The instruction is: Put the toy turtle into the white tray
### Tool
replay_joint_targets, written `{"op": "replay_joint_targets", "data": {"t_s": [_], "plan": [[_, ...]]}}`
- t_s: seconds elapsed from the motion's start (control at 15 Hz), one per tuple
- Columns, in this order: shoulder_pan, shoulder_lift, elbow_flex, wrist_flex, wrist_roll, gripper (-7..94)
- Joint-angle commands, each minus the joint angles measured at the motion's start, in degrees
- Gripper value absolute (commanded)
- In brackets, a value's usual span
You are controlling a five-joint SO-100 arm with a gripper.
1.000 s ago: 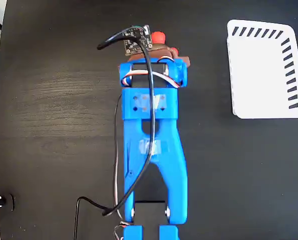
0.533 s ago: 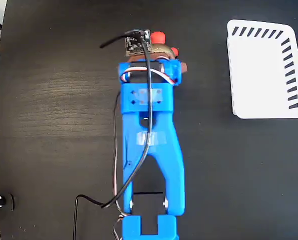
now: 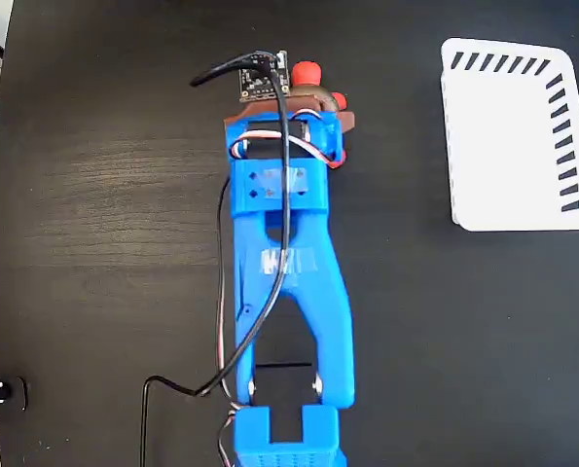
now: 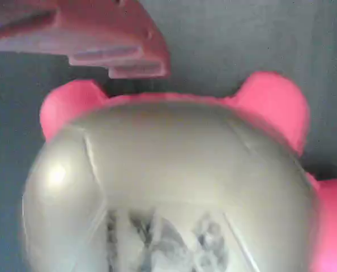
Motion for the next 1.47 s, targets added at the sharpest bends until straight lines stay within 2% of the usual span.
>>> {"op": "replay_joint_targets", "data": {"t_s": [0.0, 0.13, 0.47, 0.67, 0.87, 1.0, 1.2, 1.4], "plan": [[0.18, 2.29, 0.35, -1.49, 0.53, 59], [0.62, 1.49, 0.53, -2.64, 0.53, 59], [1.58, 0.62, 0.62, -3.87, 0.18, 50], [2.72, 0.26, 0.62, -4.39, 0.26, 32], [3.52, 0.70, 0.97, -5.10, -1.32, 5], [2.72, 2.81, 1.58, -4.66, -4.39, 1], [2.29, 7.29, 1.05, -0.35, -7.73, -2], [5.19, 14.68, 1.93, 2.20, -10.20, -2]]}}
